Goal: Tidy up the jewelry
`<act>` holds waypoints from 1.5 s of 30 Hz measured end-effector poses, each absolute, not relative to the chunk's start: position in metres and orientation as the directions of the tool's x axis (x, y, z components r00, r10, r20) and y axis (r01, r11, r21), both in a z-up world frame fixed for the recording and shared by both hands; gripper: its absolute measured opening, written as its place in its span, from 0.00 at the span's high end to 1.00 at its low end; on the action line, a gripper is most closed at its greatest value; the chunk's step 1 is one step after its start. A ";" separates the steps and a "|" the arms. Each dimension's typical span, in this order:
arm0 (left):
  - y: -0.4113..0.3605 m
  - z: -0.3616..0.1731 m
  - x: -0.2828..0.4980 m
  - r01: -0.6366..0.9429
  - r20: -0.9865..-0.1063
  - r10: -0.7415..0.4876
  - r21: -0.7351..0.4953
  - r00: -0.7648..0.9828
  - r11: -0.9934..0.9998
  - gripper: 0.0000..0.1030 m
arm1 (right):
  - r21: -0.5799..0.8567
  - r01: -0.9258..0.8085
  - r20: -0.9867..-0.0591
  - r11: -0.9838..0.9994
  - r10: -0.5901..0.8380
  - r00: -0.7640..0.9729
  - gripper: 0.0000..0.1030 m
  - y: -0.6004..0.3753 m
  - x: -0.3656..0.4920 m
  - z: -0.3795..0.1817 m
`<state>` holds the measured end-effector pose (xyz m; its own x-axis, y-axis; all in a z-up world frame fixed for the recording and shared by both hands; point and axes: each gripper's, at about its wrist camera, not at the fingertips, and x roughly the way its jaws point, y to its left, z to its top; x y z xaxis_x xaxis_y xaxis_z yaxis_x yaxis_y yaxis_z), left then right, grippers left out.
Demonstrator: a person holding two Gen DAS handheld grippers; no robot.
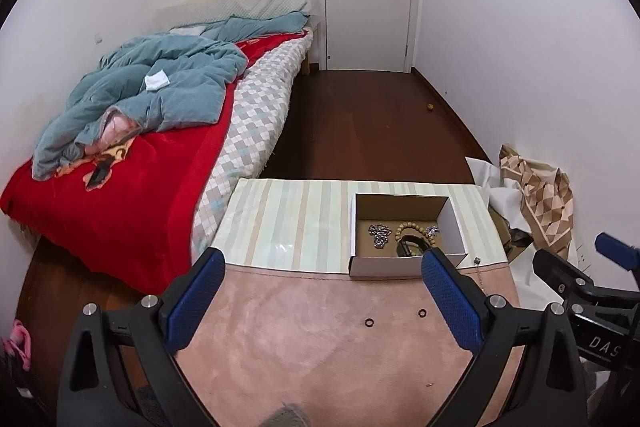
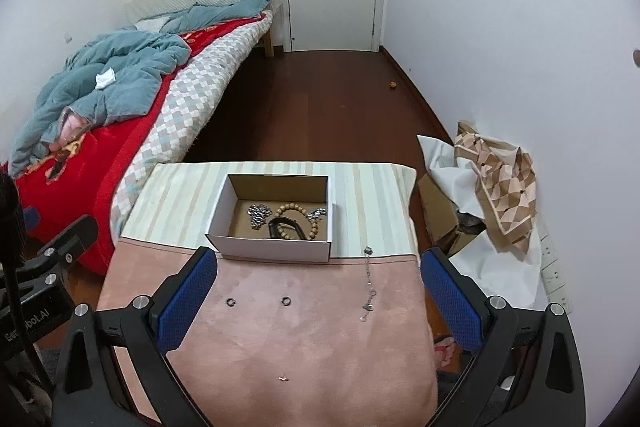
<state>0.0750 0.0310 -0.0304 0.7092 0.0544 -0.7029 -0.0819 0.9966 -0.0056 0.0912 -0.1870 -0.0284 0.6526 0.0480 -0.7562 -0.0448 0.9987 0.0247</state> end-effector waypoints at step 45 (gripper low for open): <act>0.031 -0.258 0.146 -0.099 -0.941 0.099 0.070 0.323 0.993 0.03 | 0.043 0.006 -0.888 0.999 0.036 0.458 0.88 -0.257 0.213 -0.263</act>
